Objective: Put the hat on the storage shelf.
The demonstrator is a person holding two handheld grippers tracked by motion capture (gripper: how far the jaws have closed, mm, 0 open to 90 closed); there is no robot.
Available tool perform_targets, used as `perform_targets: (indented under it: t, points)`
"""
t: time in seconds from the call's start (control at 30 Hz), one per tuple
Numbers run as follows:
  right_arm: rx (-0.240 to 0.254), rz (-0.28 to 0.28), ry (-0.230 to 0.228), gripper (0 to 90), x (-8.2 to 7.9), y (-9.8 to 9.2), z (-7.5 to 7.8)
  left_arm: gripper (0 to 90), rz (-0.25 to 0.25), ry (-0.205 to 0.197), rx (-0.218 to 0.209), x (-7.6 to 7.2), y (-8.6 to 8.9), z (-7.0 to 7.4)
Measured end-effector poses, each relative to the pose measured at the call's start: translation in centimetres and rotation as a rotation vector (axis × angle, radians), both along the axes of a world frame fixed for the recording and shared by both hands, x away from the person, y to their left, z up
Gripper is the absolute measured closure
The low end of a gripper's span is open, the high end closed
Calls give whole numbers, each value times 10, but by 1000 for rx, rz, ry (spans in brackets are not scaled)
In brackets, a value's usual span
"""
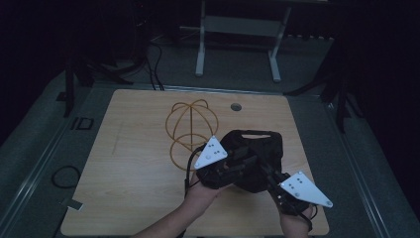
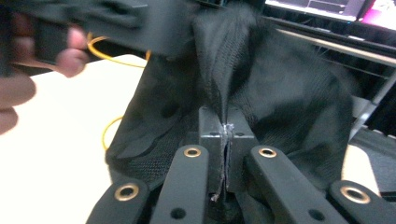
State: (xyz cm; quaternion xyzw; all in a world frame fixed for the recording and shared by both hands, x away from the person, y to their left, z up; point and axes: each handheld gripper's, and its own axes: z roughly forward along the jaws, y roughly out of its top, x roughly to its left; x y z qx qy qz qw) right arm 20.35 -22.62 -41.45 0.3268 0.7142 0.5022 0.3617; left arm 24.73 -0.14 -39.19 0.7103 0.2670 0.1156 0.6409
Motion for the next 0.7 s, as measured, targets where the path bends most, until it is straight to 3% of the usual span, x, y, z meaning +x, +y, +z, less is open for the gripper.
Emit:
perform_targets:
  t: [0.13,0.17,0.27,0.3,0.4,0.5,0.7]
  points:
    - [15,15,-13,886,-1,-9,9,412,27,-38,59,-4,15,2]
    - [18,40,-27,886,-3,-13,15,321,37,-37,64,-4,19,2]
    - [9,48,-34,886,-4,-17,21,242,53,-25,68,-4,32,1]
    - [1,54,-47,886,-4,-19,25,153,58,-28,69,-5,36,1]
    - [1,69,-45,886,-4,-21,30,121,92,-55,92,-8,48,0]
    - [-4,87,-52,885,-5,-22,38,26,133,-70,117,-12,60,0]
    - [10,124,-64,885,-8,-22,51,3,213,-83,128,-14,95,-4]
